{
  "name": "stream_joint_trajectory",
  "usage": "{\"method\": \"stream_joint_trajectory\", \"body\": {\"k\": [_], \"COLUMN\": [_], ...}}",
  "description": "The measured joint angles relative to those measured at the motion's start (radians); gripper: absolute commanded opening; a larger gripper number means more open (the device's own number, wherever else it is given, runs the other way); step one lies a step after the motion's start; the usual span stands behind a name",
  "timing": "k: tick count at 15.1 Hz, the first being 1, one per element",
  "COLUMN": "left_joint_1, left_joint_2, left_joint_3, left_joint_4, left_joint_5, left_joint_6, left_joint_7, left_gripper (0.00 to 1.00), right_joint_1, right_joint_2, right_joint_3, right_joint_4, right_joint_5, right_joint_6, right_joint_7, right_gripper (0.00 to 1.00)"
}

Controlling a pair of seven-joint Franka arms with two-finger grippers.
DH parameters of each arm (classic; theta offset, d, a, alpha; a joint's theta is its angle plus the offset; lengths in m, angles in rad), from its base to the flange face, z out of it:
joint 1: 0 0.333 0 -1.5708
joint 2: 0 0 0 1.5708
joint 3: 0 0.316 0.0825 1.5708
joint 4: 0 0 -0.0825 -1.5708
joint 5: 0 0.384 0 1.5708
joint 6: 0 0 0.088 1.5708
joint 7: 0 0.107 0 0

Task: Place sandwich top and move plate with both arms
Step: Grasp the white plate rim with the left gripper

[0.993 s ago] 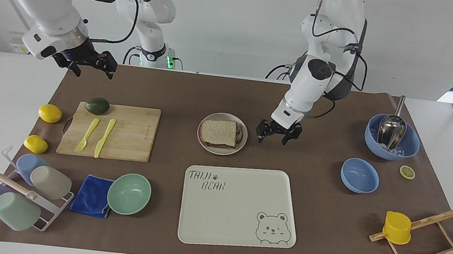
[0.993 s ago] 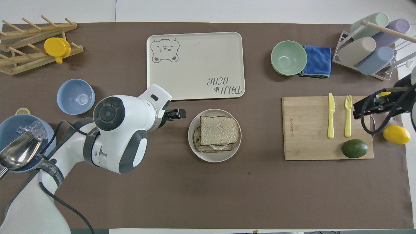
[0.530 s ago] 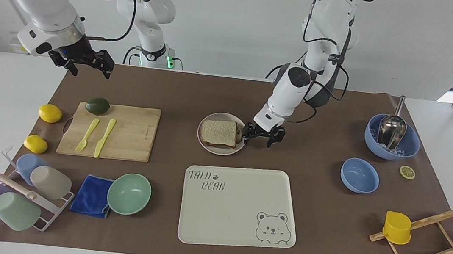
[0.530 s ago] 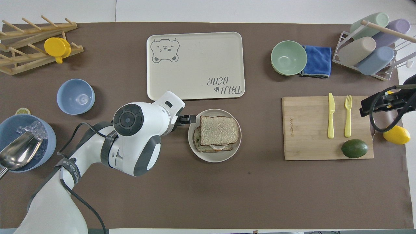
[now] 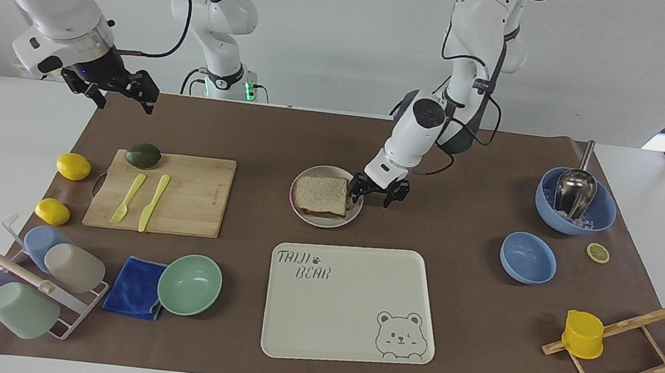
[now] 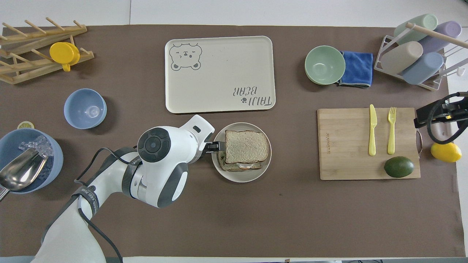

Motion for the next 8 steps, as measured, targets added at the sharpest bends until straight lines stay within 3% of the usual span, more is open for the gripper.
{"method": "stream_joint_trajectory", "body": {"k": [3, 8], "left_joint_1": [-0.012, -0.02], "left_joint_2": [-0.003, -0.005], "left_joint_3": [0.0, 0.0], "left_joint_4": [0.0, 0.0], "left_joint_5": [-0.003, -0.005], "left_joint_6": [0.0, 0.0], "left_joint_7": [0.0, -0.001], "left_gripper": [0.46, 0.24], "right_joint_1": [-0.033, -0.01], "right_joint_2": [-0.003, -0.004], "right_joint_3": [-0.002, -0.005], "right_joint_4": [0.0, 0.012], "right_joint_5": [0.0, 0.0], "right_joint_6": [0.0, 0.027], "right_joint_7": [0.001, 0.001], "right_gripper": [1.0, 1.0]}}
